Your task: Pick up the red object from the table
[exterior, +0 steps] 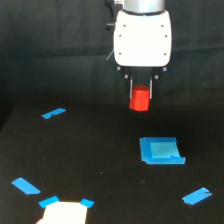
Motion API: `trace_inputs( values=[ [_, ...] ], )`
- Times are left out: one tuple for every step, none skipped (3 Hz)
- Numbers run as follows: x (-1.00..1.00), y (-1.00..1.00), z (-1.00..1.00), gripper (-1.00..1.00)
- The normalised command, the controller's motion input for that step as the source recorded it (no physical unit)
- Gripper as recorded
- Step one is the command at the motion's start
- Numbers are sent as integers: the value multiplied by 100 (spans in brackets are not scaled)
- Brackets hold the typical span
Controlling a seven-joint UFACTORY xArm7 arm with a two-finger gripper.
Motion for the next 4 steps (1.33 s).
trace_inputs(
  values=[
    [-20,-80,18,-100],
    [-22,-35,16,-100],
    [-1,51,17,-100],
    [-53,-23,3,-100]
  ],
)
